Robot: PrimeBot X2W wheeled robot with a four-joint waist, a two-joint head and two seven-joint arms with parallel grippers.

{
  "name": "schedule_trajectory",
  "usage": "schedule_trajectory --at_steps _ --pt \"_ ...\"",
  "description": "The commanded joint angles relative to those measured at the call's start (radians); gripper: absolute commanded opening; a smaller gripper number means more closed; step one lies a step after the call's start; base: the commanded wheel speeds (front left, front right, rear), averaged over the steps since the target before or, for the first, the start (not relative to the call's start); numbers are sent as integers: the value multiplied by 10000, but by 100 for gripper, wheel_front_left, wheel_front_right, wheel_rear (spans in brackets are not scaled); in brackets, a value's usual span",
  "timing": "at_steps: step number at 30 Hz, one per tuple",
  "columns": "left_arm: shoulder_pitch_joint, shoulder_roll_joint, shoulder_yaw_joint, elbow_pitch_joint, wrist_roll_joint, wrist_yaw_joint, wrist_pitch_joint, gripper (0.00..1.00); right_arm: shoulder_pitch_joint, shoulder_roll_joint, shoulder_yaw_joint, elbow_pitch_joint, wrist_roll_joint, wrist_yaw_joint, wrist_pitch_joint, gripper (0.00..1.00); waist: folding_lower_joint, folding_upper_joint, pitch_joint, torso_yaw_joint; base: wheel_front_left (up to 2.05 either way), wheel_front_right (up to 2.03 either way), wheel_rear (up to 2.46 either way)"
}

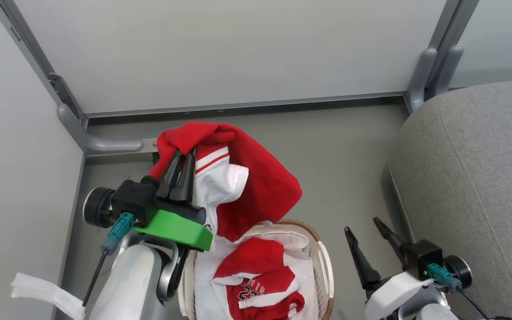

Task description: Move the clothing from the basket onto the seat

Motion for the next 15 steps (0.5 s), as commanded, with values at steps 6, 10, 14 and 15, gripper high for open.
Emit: schedule_trajectory --at_steps 6,10,14,15 --pt "229 24 -351 -114 -167 -36 -8 0 -846 -694 1894 -555 300 -7 -48 100 1 0 74 171 0 0 0" --pt "319 26 -638 -183 -309 -38 -8 0 -1835 -1160 2963 -638 567 -7 -48 100 1 0 110 246 0 0 0" --pt "324 26 -925 -191 -432 -37 -8 0 -2936 -1557 4068 -372 842 -7 -49 100 1 0 132 349 0 0 0" --pt "301 22 -1009 -197 -457 -37 -8 0 -3187 -1637 4278 -274 889 -7 -48 100 1 0 147 389 0 0 0"
